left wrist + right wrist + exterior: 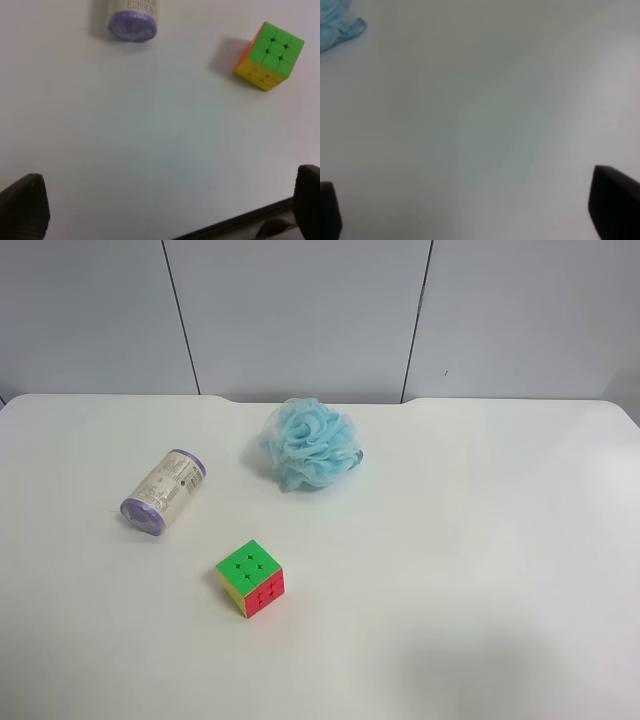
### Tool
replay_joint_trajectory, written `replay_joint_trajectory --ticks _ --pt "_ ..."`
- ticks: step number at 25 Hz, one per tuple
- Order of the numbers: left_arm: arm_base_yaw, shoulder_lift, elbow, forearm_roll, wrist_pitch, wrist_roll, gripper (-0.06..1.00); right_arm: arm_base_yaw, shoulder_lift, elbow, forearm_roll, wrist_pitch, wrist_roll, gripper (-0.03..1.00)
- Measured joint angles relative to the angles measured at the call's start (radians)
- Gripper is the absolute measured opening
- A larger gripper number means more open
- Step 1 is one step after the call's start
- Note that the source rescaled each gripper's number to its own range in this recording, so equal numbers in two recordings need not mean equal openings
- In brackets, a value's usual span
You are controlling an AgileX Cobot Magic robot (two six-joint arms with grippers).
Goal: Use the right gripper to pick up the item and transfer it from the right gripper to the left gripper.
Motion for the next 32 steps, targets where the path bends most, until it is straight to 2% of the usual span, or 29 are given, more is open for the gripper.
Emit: replay_joint_trajectory --ticks 8,15,21,32 --pt "0.000 -0.260 0.131 0.008 0.002 0.000 0.98 0.000 0.000 0.000 0.000 0.000 0.000 1.00" --pt "0.000 -0.427 0.155 0.044 -0.002 0.001 0.98 0.000 0.000 0.000 0.000 0.000 0.000 1.00" --pt "0.000 -0.443 0.160 0.048 -0.009 -0.018 0.98 0.000 0.000 0.000 0.000 0.000 0.000 1.00" --pt "0.000 -0.443 0.243 0.049 -0.139 -0.030 0.99 0.000 0.000 0.000 0.000 0.000 0.000 1.00"
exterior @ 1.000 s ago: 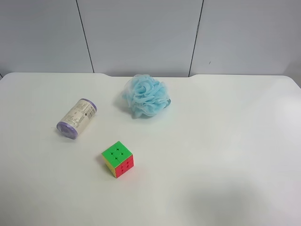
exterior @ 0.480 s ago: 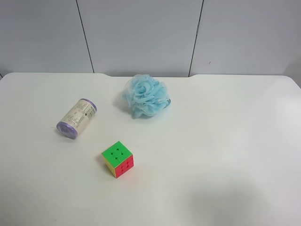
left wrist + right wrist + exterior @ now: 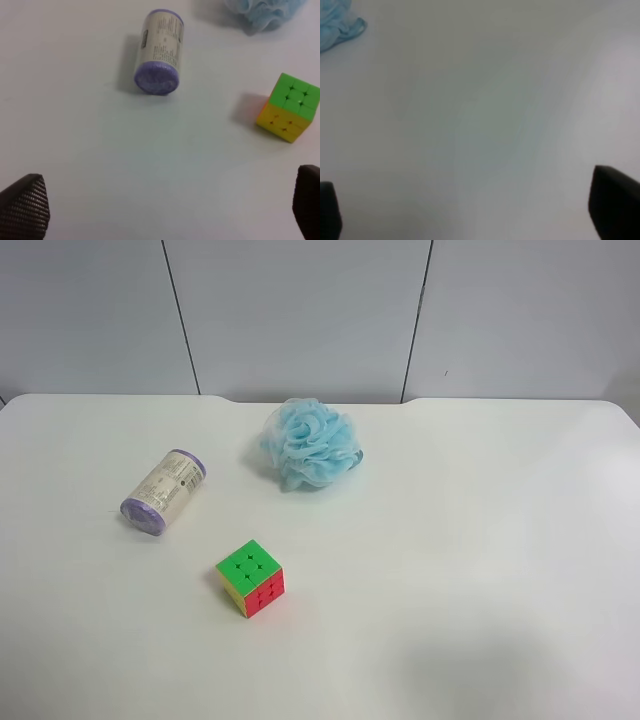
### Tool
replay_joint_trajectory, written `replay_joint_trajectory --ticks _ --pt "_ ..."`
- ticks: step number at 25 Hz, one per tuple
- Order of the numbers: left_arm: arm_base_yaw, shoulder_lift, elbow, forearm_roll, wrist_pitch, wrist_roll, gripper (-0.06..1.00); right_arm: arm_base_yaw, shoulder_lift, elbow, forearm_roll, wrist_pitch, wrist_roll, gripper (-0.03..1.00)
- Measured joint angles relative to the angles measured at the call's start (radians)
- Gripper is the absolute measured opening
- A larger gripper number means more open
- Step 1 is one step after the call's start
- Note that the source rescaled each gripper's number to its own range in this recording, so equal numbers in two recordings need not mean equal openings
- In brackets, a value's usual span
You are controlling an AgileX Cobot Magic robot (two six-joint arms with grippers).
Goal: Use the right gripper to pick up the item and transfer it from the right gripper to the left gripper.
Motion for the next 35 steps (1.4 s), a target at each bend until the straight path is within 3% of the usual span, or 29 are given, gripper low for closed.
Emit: replay_joint_trajectory --ticks 13,23,35 --pt "0.003 0.000 0.001 0.000 -0.014 -0.003 0.99 0.000 0.000 0.000 0.000 0.000 0.000 1.00" --pt "0.136 0.000 0.001 0.000 -0.014 -0.003 0.99 0.000 0.000 0.000 0.000 0.000 0.000 1.00" --pt "0.146 0.000 0.001 0.000 -0.014 -0.003 0.99 0.000 0.000 0.000 0.000 0.000 0.000 1.00"
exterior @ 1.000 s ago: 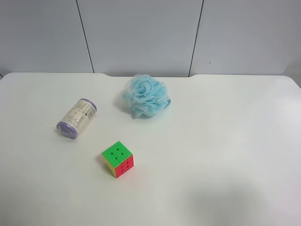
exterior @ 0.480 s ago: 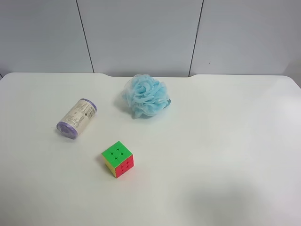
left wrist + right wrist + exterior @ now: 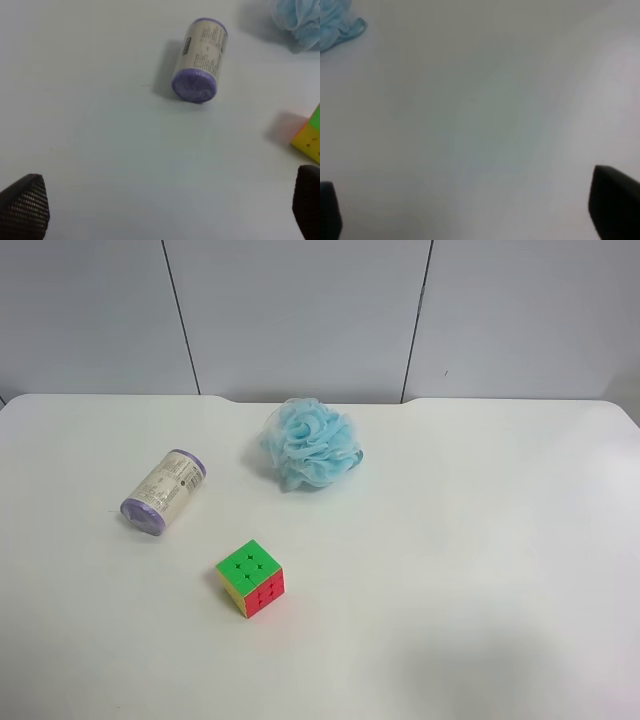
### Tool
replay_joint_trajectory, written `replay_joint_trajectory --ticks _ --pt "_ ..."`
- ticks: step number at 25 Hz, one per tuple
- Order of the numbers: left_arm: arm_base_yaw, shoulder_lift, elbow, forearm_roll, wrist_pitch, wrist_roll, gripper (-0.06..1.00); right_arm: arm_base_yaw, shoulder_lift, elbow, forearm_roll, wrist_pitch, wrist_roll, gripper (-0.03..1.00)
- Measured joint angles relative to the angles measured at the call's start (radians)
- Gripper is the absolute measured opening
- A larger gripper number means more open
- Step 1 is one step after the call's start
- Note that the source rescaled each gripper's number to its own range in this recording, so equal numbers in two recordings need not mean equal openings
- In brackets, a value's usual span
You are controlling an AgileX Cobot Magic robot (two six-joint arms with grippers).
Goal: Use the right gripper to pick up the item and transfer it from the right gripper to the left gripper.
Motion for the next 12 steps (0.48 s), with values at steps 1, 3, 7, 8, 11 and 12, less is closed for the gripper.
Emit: replay_joint_trajectory --ticks 1,3,7,8,11,12 --pt "0.000 0.000 0.000 0.000 0.000 0.000 0.99 0.000 0.000 0.000 0.000 0.000 0.000 1.00" --pt "0.000 0.000 0.000 0.000 0.000 0.000 0.99 0.000 0.000 0.000 0.000 0.000 0.000 1.00" --pt "0.000 0.000 0.000 0.000 0.000 0.000 0.99 0.000 0.000 0.000 0.000 0.000 0.000 1.00" --pt "0.000 0.000 0.000 0.000 0.000 0.000 0.99 0.000 0.000 0.000 0.000 0.000 0.000 1.00" --pt "0.000 0.000 0.000 0.000 0.000 0.000 0.99 0.000 0.000 0.000 0.000 0.000 0.000 1.00" --pt "0.000 0.000 0.000 0.000 0.000 0.000 0.99 0.000 0.000 0.000 0.000 0.000 0.000 1.00"
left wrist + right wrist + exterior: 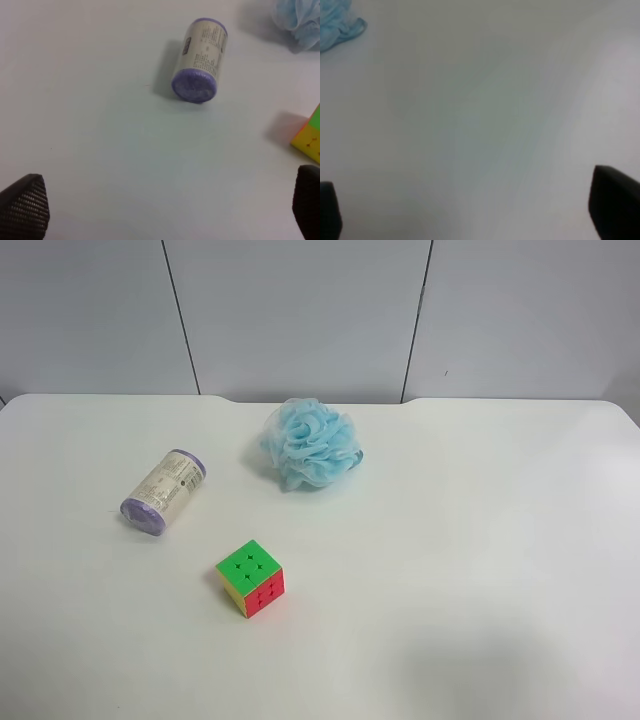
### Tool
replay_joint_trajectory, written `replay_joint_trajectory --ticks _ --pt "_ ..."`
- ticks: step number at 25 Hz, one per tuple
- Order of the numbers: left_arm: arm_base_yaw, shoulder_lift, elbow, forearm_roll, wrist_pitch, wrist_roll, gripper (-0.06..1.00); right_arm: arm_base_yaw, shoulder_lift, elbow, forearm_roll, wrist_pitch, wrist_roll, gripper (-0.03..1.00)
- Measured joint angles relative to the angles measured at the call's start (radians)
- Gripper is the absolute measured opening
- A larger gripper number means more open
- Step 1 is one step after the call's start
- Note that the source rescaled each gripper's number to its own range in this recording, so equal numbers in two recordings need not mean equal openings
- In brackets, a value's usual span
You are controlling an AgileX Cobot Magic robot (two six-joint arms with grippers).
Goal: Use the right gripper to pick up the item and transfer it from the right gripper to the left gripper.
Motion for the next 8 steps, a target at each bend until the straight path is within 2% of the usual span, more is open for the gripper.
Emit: replay_joint_trajectory --ticks 8 --pt "0.000 0.000 0.000 0.000 0.000 0.000 0.99 0.000 0.000 0.000 0.000 0.000 0.000 1.00"
